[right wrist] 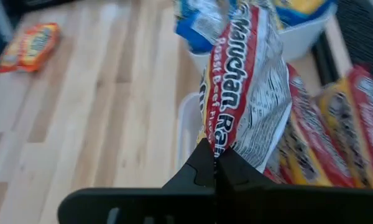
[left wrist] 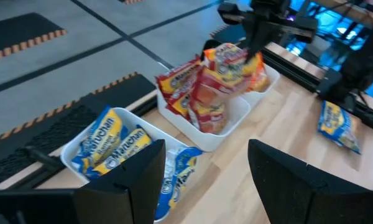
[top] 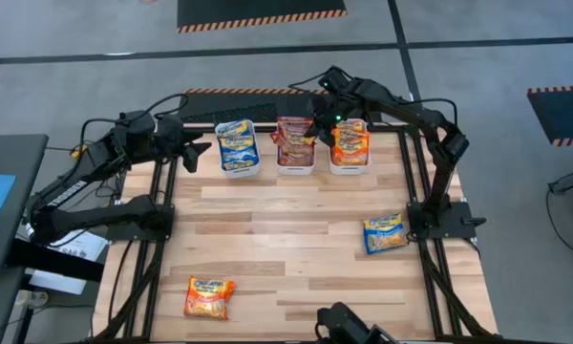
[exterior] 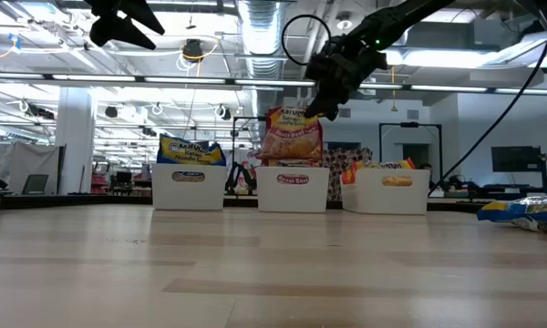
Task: Sort Maruchan noodles
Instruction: Put the red noodle pack into the middle white bin
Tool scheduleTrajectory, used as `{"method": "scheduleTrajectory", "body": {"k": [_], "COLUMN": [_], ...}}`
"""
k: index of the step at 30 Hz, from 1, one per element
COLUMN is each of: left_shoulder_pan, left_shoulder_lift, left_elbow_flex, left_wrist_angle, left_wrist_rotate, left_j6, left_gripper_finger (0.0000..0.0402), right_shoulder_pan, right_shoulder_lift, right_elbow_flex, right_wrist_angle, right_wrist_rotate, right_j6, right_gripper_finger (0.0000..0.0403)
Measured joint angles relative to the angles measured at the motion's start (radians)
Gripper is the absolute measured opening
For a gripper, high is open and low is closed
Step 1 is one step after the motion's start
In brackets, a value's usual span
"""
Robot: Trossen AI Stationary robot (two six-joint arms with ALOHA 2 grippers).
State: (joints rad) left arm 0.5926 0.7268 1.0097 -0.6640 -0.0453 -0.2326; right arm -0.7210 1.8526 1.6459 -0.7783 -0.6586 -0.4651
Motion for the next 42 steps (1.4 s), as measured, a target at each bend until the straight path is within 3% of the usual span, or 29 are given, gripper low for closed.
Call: {"method": "scheduleTrajectory", "body": {"k": [8,20,31,37,42], "left_shoulder_pan": [0.0,0.0,0.0,0.0,0.0], "left_shoulder_lift": [0.0,0.0,0.0,0.0,0.0], "left_elbow_flex": [0.0,0.0,0.0,0.0,0.0], "left_wrist_angle": [0.0,0.003,0.003,0.002,0.002], "left_wrist_rotate": [-0.077,-0.101,-0.101,-0.101,-0.101], "left_j6": [-0.007,-0.044,-0.052,-0.052,-0.052], "left_gripper_finger": [0.0215,0.0215,0.0215,0.0215,0.0215], "right_shoulder_pan": [0.014,0.035,0.1,0.123,0.133], "right_shoulder_lift": [0.001,0.078,0.123,0.155,0.155], "right_elbow_flex": [0.0,0.004,0.021,0.018,0.018], "right_wrist_angle": [-0.091,-0.101,0.003,-0.035,-0.09], "right_wrist_rotate": [-0.021,0.055,0.124,0.138,0.212], "right_j6": [-0.141,-0.145,-0.051,0.036,0.056], "right_gripper_finger": [0.0005,0.0005,0.0005,0.0006,0.0006]}}
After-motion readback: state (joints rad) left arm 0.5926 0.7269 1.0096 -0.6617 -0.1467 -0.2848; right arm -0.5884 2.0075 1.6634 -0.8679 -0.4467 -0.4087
